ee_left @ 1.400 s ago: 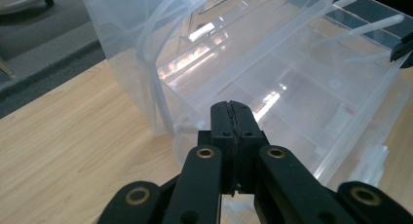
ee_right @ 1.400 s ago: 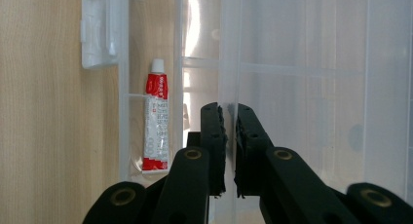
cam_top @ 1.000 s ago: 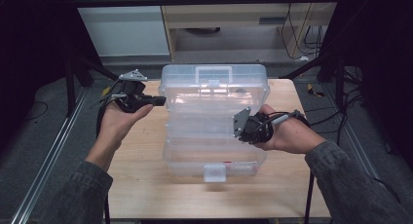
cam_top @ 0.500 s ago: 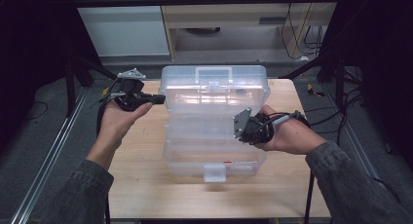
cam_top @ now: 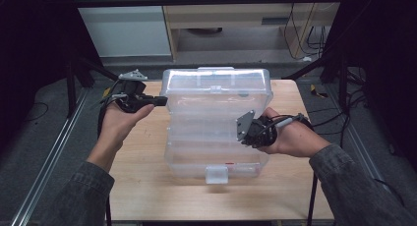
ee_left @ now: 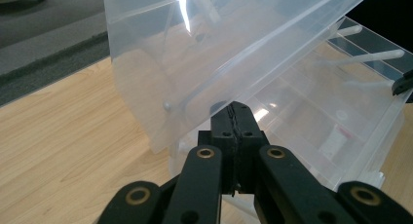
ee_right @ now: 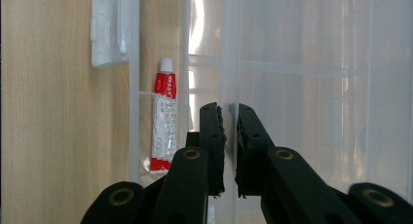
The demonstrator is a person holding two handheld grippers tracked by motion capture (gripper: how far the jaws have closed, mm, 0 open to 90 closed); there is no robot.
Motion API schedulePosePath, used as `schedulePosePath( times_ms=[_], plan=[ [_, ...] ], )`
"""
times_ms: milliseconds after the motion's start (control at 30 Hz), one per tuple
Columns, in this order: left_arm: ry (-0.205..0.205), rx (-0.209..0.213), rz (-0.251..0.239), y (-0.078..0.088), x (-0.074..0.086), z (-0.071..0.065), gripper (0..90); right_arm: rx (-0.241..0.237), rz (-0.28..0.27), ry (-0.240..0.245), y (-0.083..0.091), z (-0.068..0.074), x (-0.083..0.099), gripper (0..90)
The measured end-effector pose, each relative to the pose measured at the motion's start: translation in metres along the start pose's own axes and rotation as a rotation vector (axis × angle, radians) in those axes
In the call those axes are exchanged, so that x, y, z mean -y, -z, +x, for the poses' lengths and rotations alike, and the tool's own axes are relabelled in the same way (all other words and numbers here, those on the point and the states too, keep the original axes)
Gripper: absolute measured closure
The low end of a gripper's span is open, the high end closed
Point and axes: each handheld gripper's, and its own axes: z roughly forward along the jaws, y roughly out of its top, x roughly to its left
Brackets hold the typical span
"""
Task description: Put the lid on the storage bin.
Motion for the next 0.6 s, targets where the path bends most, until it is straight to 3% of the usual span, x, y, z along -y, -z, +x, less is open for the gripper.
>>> schedulePosePath(
  times_ms=[433,600],
  plan=[
    [-0.003,0.008,0.008,0.003,0.011,-0.008,89.6,0.001,-0.014,-0.007,-0.002,0.007,0.002,78.0],
    [-0.011,0.018,0.009,0.004,0.018,-0.011,89.5,-0.005,-0.029,-0.033,-0.002,0.011,0.004,66.9]
  ],
)
